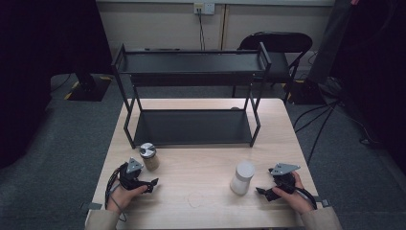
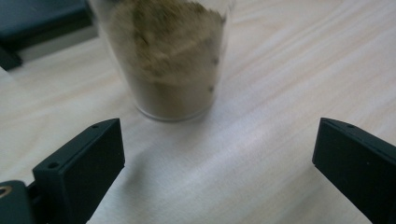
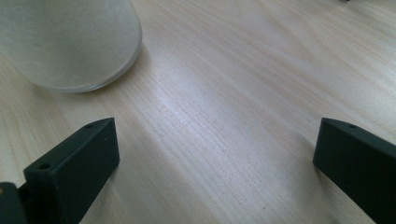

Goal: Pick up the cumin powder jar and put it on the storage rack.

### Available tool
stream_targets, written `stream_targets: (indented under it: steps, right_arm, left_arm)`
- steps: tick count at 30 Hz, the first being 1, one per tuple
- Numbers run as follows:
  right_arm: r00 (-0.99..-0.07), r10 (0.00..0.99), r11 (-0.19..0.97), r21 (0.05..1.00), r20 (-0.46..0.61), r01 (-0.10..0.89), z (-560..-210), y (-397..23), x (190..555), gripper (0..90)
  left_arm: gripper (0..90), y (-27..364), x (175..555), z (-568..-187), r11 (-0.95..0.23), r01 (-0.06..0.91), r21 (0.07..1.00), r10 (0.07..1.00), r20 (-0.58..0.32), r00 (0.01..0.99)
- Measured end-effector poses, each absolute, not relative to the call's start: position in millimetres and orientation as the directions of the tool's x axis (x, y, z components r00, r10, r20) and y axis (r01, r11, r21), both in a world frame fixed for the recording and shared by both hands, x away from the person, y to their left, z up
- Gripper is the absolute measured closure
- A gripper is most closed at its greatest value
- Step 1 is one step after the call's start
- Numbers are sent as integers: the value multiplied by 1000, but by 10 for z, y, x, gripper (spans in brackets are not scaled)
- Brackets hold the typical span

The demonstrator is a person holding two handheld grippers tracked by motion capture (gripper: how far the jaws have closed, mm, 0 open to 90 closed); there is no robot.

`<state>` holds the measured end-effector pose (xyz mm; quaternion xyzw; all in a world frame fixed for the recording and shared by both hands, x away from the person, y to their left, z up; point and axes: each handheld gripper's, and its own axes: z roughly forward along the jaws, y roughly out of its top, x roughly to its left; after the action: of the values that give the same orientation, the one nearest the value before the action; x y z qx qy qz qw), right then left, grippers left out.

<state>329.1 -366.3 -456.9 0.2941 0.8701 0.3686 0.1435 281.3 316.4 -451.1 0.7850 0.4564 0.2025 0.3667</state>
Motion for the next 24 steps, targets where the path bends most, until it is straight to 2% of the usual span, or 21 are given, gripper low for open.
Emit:
stream_targets:
  steps: [9,13,24]
  right_arm:
    - [-786,618,555,726,-33,406,-4569,-3663,3291,0]
    - [-786,618,555,726,-33,406,-4569,-3663,3291,0]
    - [-786,618,555,726,-33,406,-4569,-3663,3291,0]
  left_arm:
    - [13,3137,2875,-4431,-303,566,767,876,-10,483]
    - [13,3116,2905,-4429,-260,591,764,902,-26,430]
    - [13,3061,3046,-4480,-244,582,776,910,-24,414]
